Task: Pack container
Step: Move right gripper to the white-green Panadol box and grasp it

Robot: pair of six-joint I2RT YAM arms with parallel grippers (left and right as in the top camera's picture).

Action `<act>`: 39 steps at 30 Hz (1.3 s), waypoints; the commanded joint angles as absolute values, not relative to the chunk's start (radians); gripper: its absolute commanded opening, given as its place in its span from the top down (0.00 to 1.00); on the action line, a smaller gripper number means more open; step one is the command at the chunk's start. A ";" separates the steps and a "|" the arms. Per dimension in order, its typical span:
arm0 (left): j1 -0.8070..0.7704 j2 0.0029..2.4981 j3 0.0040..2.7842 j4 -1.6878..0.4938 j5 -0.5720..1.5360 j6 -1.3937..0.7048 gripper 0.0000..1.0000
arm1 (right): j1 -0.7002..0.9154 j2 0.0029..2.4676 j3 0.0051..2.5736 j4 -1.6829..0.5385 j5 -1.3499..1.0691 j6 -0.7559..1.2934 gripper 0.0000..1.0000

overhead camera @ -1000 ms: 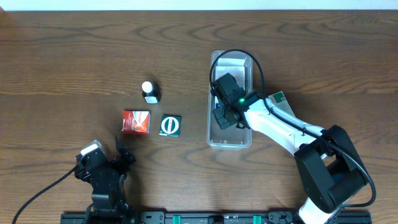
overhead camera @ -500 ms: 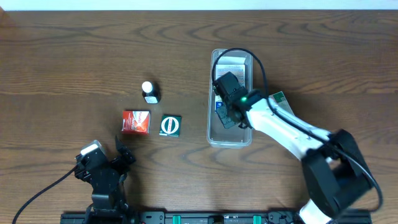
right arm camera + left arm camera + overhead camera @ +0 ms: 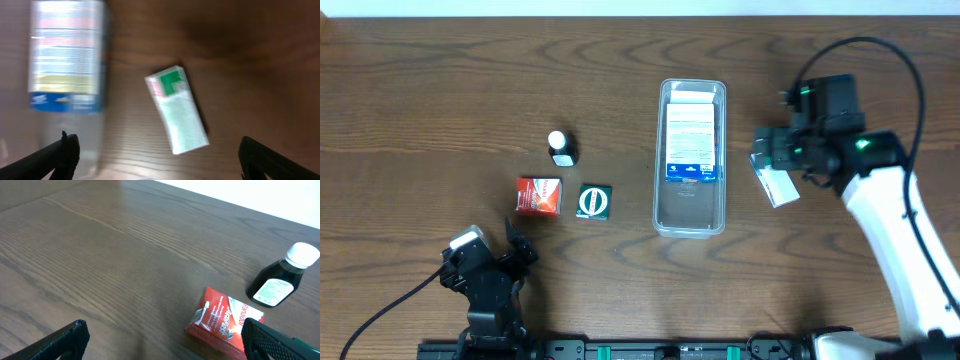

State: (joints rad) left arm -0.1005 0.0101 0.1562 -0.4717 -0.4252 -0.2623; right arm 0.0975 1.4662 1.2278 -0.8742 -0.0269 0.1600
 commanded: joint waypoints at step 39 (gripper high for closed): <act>-0.097 0.003 0.136 -0.477 -0.431 -0.267 0.02 | 0.008 1.919 1.189 -0.753 -0.026 -0.006 0.64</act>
State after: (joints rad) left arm -0.1005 0.0101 0.1562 -0.4721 -0.4252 -0.2623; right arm 0.0040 1.9137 1.1954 -0.7513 -0.0586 -0.0605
